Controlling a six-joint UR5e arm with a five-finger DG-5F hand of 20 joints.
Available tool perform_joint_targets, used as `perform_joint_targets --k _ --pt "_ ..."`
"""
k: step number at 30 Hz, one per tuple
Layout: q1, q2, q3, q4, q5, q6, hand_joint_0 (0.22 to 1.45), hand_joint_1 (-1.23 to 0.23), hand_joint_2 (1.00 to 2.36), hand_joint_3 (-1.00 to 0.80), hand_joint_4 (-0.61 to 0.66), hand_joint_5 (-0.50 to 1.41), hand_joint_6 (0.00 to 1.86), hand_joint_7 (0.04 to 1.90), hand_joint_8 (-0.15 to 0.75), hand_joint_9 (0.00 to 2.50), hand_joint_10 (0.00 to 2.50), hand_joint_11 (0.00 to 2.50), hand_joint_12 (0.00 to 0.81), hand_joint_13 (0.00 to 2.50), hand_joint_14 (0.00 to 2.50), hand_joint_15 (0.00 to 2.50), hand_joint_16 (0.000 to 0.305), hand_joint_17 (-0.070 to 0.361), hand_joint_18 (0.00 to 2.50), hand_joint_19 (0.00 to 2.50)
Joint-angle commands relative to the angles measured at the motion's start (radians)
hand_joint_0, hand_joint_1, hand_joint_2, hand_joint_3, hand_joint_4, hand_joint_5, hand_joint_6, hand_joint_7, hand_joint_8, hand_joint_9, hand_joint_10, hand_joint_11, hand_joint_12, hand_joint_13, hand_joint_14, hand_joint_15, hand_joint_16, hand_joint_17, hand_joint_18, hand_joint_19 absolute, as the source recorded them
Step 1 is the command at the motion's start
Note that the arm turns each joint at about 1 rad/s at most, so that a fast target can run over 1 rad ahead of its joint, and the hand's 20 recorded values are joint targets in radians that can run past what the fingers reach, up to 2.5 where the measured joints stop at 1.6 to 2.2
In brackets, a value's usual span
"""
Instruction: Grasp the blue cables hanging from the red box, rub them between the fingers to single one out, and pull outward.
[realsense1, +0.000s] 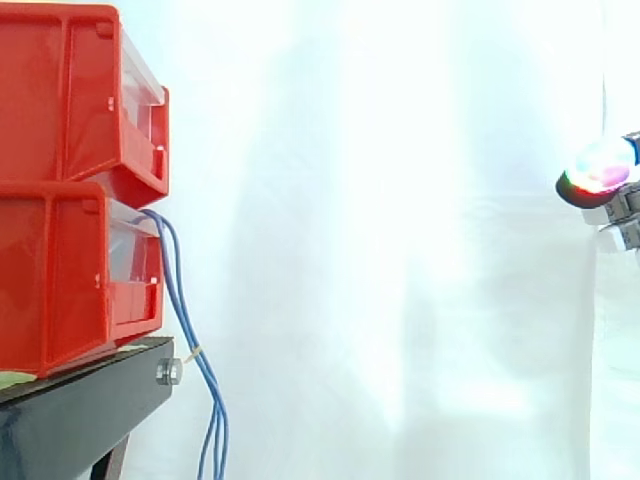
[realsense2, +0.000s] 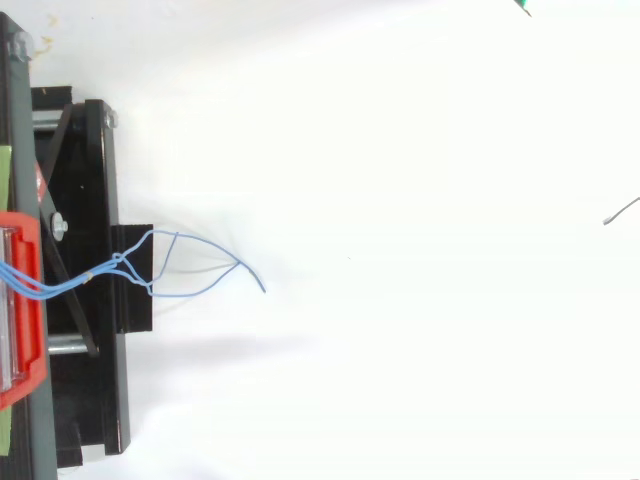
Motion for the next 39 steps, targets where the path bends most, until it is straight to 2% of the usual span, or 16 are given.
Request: perform_joint_targets --k 1,6,14,22,24,25,31,34,36,38,39 --pt "0.002 0.0 0.0 0.001 0.001 0.0 0.49 -0.55 1.0 -0.5 0.15 -0.27 0.5 0.67 0.222 0.35 0.0 0.05 0.333 0.32 0.01 0.26 0.047 0.105 0.28 0.4" --pt "0.003 -0.01 0.0 0.015 0.001 -0.005 0.49 -0.55 1.0 -0.5 0.15 -0.27 0.5 0.67 0.223 0.36 0.0 0.06 0.333 0.32 0.01 0.26 0.047 0.105 0.28 0.4" --pt "0.003 -0.042 0.0 0.073 0.002 -0.008 0.49 -0.55 1.0 -0.5 0.15 -0.27 0.5 0.67 0.221 0.35 0.0 0.06 0.333 0.33 0.01 0.26 0.047 0.105 0.29 0.41" --pt "0.003 -0.046 0.0 0.084 0.002 -0.025 0.49 -0.55 1.0 -0.5 0.15 -0.27 0.5 0.67 0.221 0.36 0.0 0.06 0.332 0.33 0.01 0.26 0.047 0.105 0.29 0.41" --pt "0.003 -0.062 0.0 0.094 0.002 -0.022 0.49 -0.55 1.0 -0.5 0.15 -0.27 0.5 0.67 0.222 0.36 0.0 0.06 0.332 0.33 0.01 0.27 0.047 0.105 0.29 0.41" --pt "0.0 -0.089 0.0 0.12 -0.001 -0.01 0.49 -0.55 1.0 -0.5 0.15 -0.27 0.5 0.67 0.223 0.36 0.0 0.06 0.332 0.33 0.01 0.27 0.047 0.105 0.29 0.4" --pt "0.002 -0.089 0.0 0.153 -0.002 -0.017 0.5 -0.54 1.0 -0.5 0.15 -0.27 0.5 0.67 0.223 0.36 0.0 0.07 0.333 0.34 0.01 0.27 0.046 0.104 0.29 0.41" --pt "-0.003 -0.115 0.0 0.156 -0.005 -0.002 0.5 -0.54 1.0 -0.5 0.15 -0.27 0.5 0.67 0.222 0.36 0.0 0.06 0.332 0.33 0.01 0.27 0.046 0.104 0.29 0.41" --pt "-0.007 -0.157 0.0 0.171 -0.015 0.027 0.5 -0.54 1.0 -0.5 0.15 -0.27 0.5 0.67 0.223 0.36 0.0 0.06 0.332 0.33 0.01 0.27 0.046 0.104 0.29 0.41" --pt "-0.02 -0.255 0.006 0.232 -0.068 0.138 0.5 -0.54 1.0 -0.5 0.15 -0.27 0.5 0.67 0.223 0.36 0.0 0.05 0.332 0.33 0.01 0.27 0.046 0.104 0.29 0.41" --pt "-0.021 -0.272 0.012 0.246 -0.082 0.162 0.5 -0.54 1.0 -0.5 0.15 -0.27 0.5 0.67 0.223 0.36 0.0 0.05 0.333 0.33 0.01 0.26 0.046 0.104 0.29 0.41"
